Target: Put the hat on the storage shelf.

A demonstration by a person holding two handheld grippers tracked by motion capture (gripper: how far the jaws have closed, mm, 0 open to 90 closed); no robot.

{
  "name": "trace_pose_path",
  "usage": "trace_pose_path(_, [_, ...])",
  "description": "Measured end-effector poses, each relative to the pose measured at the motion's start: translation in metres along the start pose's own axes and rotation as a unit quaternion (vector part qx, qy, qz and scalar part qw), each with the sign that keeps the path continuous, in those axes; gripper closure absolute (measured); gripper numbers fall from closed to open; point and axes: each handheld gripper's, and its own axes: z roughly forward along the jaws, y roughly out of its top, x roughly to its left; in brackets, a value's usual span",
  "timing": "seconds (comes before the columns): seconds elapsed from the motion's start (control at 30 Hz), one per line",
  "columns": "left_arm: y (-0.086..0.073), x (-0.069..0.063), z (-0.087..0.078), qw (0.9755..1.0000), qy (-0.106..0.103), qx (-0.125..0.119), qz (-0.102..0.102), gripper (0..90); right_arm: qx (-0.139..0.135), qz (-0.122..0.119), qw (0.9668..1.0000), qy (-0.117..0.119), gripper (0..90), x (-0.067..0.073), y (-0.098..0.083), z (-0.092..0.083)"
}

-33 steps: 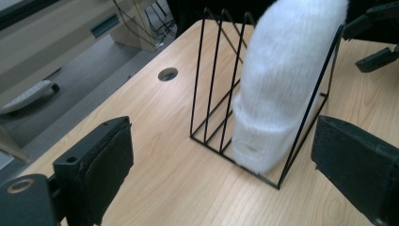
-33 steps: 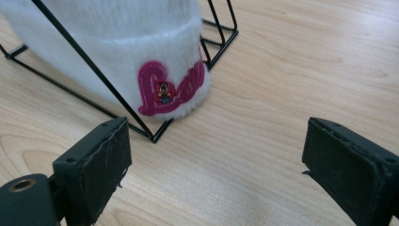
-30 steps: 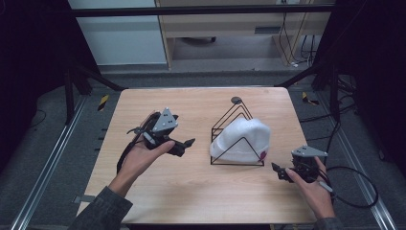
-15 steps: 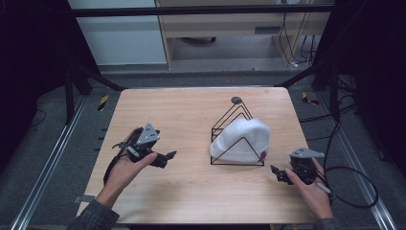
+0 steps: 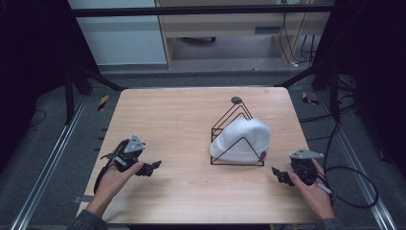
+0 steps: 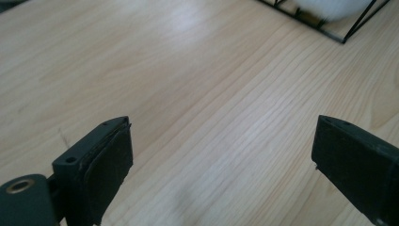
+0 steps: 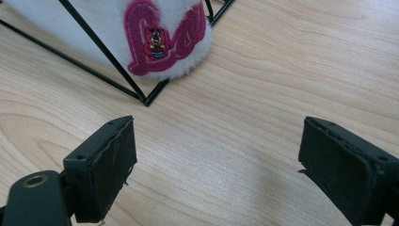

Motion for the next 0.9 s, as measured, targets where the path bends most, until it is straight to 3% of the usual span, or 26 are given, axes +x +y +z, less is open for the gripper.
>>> trace_pose_path(0.3, [-0.034,0.007,0.006,0.999,0.014,0.037,-0.021,5.4,0.0,0.017,0.9999,0.003,11.8,-0.005,-0.004,0.003])
trace_pose_path(0.63, [-0.067,0.028,0.0,0.9965,0.025,0.04,-0.069,5.9,0.006,0.021,0.9997,0.002,11.8,-0.01,-0.002,0.011])
trace_pose_path(0.9, [-0.077,0.035,0.0,0.9952,0.04,0.05,-0.073,6.0,0.007,0.028,0.9996,-0.004,11.7,-0.013,0.003,0.019])
